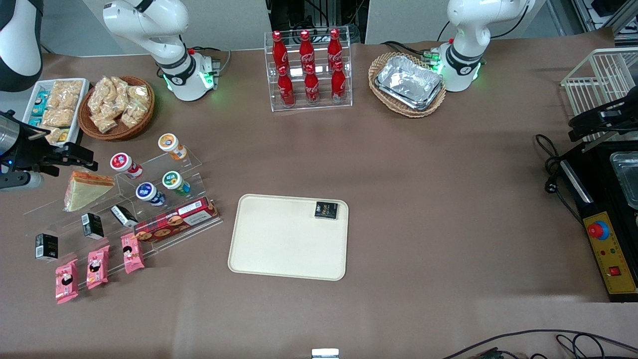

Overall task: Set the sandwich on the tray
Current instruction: 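Move the right gripper over the wrapped triangular sandwich on the rack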

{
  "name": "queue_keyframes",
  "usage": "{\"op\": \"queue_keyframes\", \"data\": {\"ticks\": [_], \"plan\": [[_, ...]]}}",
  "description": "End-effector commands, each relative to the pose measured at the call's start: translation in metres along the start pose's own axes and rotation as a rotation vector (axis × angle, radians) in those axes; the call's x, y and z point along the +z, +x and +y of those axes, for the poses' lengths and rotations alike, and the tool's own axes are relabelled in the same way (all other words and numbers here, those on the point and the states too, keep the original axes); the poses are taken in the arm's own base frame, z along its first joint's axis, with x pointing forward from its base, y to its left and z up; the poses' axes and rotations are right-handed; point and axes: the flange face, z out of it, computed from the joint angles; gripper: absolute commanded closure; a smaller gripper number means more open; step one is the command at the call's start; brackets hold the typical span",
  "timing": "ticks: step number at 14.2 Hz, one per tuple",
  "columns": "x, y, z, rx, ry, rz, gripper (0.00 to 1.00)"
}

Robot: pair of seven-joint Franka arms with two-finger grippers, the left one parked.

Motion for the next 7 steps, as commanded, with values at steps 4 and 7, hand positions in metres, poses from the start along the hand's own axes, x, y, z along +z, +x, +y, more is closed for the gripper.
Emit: {"op": "queue_keyframes", "data": {"ticks": [4, 7], "plan": [[-0.005, -0.01, 0.016, -0.296, -0.002, -0.024, 0.0], [-0.006, -0.018, 0.019, -0.418, -0.016, -0.059, 0.0]]}}
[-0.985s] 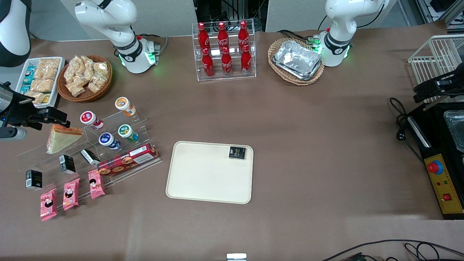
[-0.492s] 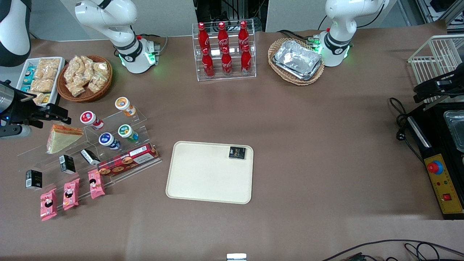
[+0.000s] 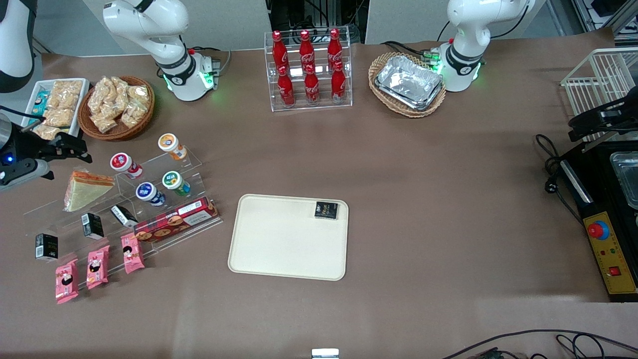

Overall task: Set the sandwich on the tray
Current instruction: 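Move the right gripper over the wrapped triangular sandwich on the rack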

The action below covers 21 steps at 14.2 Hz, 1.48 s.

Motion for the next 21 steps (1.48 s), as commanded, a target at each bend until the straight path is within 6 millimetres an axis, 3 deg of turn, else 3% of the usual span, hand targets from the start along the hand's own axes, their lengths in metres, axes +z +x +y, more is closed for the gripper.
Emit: {"op": "queue_keyframes", "data": {"ticks": [1, 7, 11, 15, 19, 21], "plan": [[-0.005, -0.016, 0.001, -0.159, -0.022, -0.045, 0.0], [0.004, -0.027, 0.021, -0.449, -0.023, -0.044, 0.0], [0.034, -0.039, 0.048, -0.653, -0.032, -0.041, 0.0], [0.055, -0.047, 0.059, -0.856, -0.042, -0.035, 0.0], [0.068, -0.064, 0.076, -1.062, -0.06, -0.02, 0.0], [0.072, -0.062, 0.078, -1.16, -0.064, -0.021, 0.0]]}}
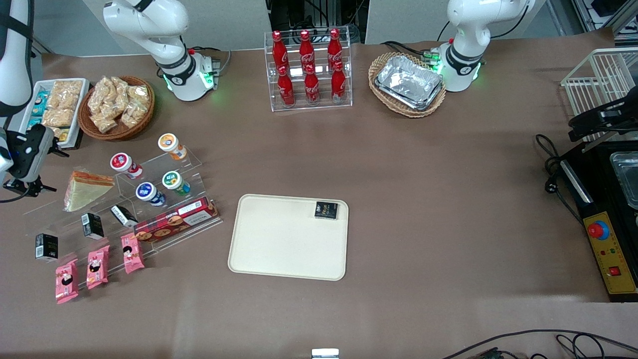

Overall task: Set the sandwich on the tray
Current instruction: 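Lower the open right gripper around the wrapped sandwich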

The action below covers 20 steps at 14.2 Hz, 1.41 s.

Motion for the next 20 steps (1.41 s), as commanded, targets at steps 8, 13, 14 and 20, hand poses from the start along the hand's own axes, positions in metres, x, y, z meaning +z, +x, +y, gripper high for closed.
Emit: {"op": "queue_keyframes", "data": {"ticks": [8, 13, 14, 20], "plan": [[0.029, -0.019, 0.002, -0.388, -0.064, -0.031, 0.0], [0.036, -0.02, 0.005, -0.509, -0.097, -0.045, 0.0], [0.044, -0.03, 0.003, -0.501, -0.093, -0.043, 0.0], [0.066, -0.043, -0.005, -0.521, -0.097, -0.02, 0.0]]}}
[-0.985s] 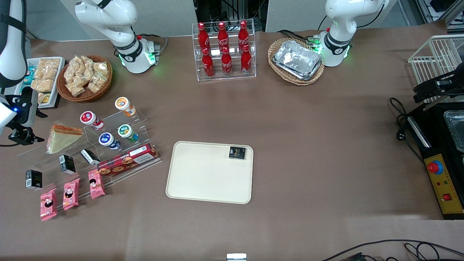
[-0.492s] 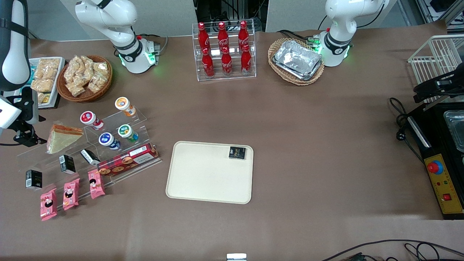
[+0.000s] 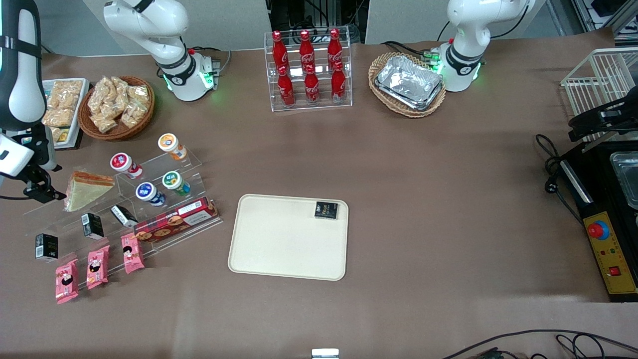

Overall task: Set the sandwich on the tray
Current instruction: 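Lower the open right gripper around the wrapped sandwich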

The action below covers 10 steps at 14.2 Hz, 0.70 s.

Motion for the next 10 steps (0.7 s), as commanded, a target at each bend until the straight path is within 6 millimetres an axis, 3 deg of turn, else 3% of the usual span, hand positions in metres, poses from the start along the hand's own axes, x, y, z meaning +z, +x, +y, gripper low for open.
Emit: {"op": "queue_keyframes", "data": {"ticks": [1, 10], "plan": [[0.012, -0.001, -0.009, -0.005, -0.026, 0.005, 0.0], [0.036, -0.007, -0.015, 0.017, -0.046, -0.011, 0.0]]}}
